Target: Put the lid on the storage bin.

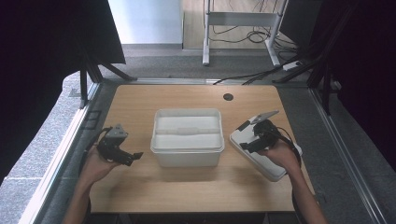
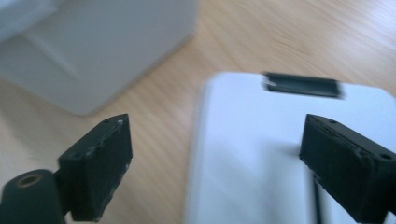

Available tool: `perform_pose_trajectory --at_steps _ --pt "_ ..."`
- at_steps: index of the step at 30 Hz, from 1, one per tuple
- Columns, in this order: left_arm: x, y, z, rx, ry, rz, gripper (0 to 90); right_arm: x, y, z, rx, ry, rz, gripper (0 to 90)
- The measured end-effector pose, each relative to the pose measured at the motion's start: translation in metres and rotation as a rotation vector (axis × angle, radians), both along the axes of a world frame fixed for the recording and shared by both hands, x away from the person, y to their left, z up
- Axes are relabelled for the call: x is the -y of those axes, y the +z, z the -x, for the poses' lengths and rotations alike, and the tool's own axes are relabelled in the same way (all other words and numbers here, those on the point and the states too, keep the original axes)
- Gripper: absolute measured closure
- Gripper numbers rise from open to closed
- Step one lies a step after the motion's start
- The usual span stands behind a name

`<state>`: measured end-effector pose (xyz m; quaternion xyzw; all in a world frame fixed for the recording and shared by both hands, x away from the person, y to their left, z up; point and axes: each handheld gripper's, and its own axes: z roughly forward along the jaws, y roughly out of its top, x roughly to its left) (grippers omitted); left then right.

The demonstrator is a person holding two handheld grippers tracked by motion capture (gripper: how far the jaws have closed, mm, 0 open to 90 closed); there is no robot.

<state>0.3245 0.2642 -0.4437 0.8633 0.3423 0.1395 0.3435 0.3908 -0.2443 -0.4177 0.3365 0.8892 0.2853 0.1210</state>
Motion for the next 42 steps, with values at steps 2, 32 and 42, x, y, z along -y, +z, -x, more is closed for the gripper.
perform_pose_trajectory --at_steps 2,32,42 --pt "0.002 -0.012 0.005 -0.003 0.006 0.014 0.0 0.009 -0.001 -0.009 -0.001 -0.029 0.031 12.3" --pt "0.028 -0.079 0.028 -0.055 -0.001 0.003 0.0 0.052 0.013 -0.038 -0.185 0.048 0.254 83.7" --pt "0.029 -0.079 0.028 -0.054 0.001 0.007 0.0 0.050 0.069 -0.026 -0.113 0.215 0.260 83.7"
